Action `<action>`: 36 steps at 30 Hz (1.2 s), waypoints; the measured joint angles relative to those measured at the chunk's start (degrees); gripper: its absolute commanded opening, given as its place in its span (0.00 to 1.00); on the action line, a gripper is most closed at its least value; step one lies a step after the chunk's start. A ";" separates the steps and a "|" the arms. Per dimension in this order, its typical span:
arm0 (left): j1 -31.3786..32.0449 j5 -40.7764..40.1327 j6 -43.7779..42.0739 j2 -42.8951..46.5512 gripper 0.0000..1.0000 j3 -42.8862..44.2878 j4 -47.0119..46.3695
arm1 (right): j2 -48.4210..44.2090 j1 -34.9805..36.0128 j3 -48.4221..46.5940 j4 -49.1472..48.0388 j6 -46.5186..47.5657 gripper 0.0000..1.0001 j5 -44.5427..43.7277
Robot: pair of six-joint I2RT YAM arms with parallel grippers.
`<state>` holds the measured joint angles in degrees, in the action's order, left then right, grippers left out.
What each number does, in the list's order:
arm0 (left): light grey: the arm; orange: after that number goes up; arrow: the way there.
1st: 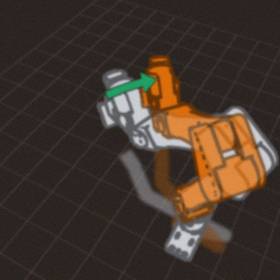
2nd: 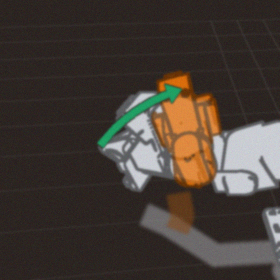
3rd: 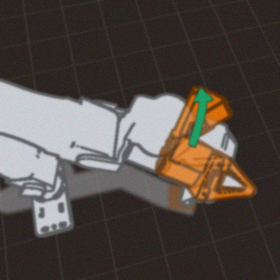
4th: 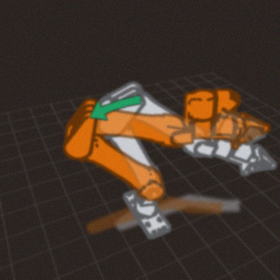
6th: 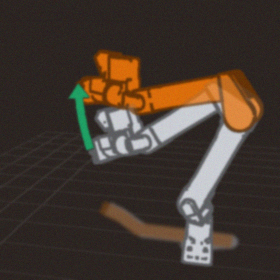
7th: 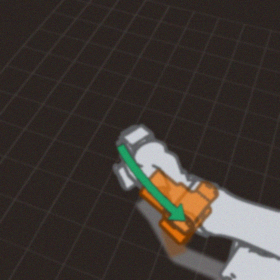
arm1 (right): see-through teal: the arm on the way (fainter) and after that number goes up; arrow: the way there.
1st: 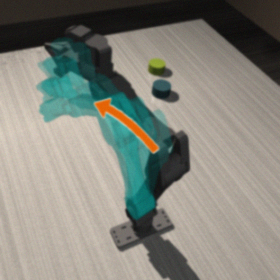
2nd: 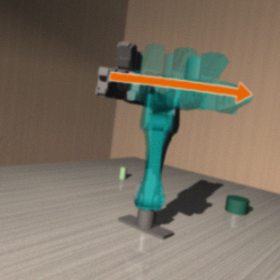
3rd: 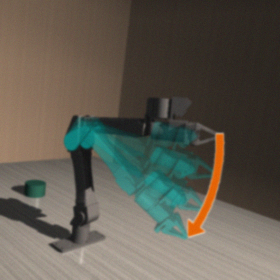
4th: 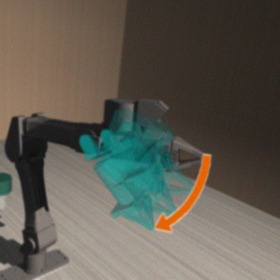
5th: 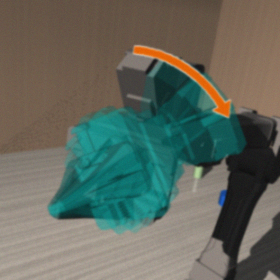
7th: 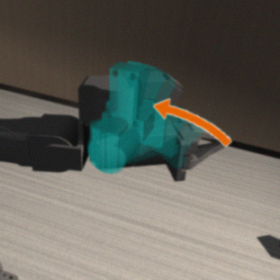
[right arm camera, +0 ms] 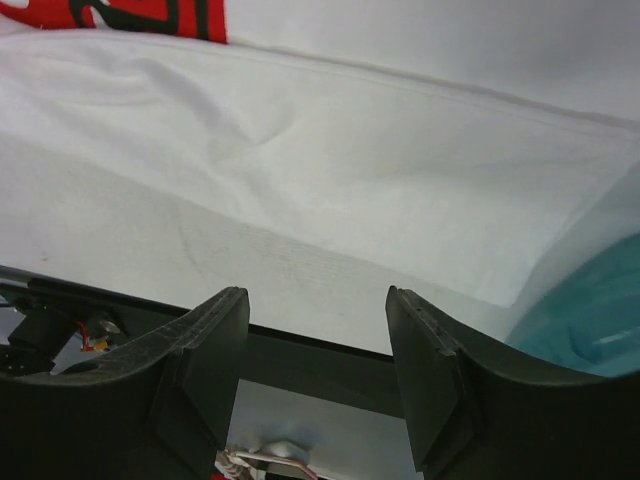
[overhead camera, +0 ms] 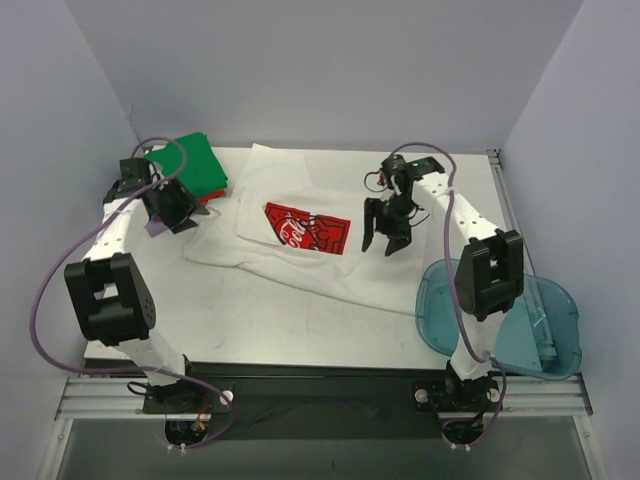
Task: Fold and stack the t-shirts
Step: Fold the flattened tshirt in 1/3 of the way
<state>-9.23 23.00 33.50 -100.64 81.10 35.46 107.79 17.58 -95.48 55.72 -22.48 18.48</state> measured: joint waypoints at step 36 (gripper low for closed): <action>-5.88 -13.70 -6.34 -2.60 0.31 -17.46 -7.21 | 11.04 7.96 11.39 -13.31 -3.02 0.57 0.07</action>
<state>-15.11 9.30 27.16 -103.24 63.64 28.25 118.83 25.54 -84.09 42.41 -25.50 18.55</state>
